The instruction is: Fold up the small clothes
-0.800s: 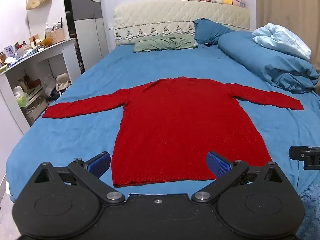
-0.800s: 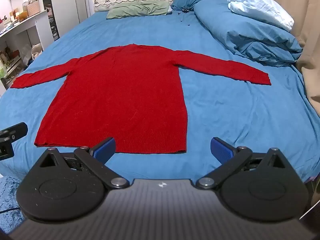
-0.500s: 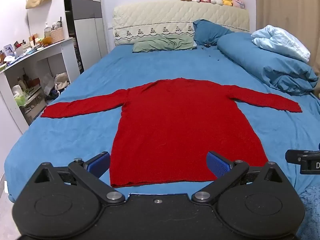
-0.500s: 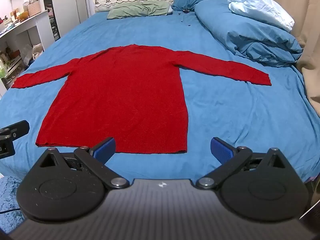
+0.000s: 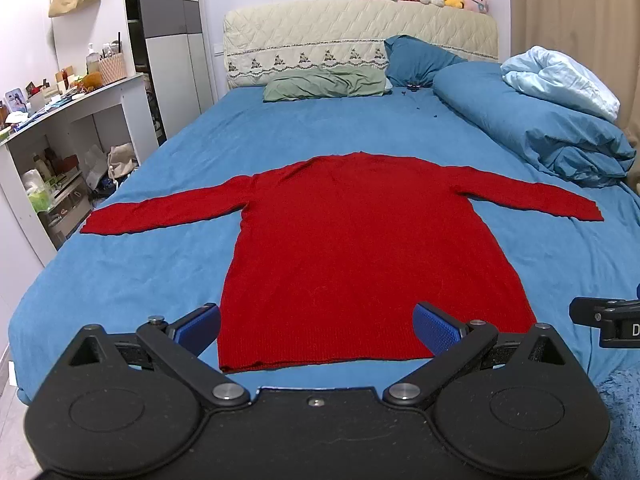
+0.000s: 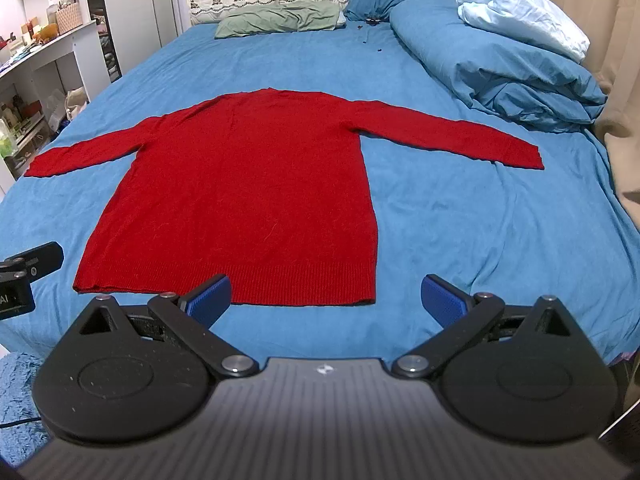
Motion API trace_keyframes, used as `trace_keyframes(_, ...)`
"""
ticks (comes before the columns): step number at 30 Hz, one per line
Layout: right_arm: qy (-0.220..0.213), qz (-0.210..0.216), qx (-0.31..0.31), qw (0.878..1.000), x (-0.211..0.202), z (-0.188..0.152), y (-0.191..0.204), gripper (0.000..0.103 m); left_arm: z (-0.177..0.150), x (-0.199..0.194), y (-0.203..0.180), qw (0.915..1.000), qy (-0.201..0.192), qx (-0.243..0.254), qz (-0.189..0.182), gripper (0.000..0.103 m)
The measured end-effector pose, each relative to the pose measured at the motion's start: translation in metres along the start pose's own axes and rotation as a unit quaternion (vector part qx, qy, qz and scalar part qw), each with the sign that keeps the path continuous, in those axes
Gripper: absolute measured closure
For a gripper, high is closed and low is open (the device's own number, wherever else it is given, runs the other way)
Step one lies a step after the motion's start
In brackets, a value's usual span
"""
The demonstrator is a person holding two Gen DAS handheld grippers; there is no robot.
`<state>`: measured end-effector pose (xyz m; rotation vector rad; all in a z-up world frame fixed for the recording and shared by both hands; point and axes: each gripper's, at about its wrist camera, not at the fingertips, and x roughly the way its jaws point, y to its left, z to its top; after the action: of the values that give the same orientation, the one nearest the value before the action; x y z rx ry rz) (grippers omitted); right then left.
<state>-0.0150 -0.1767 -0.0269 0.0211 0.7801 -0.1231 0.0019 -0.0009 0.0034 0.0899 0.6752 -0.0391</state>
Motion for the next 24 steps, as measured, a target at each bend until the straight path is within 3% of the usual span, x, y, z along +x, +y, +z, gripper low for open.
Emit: trace_keyframes(24,-0.004,-0.002,0.000,1.000,-0.0033,0.0007,0.0009,0.000,-0.0006,0.0007,0.0011,1.0000,0.001,-0.003,0.001,0.000)
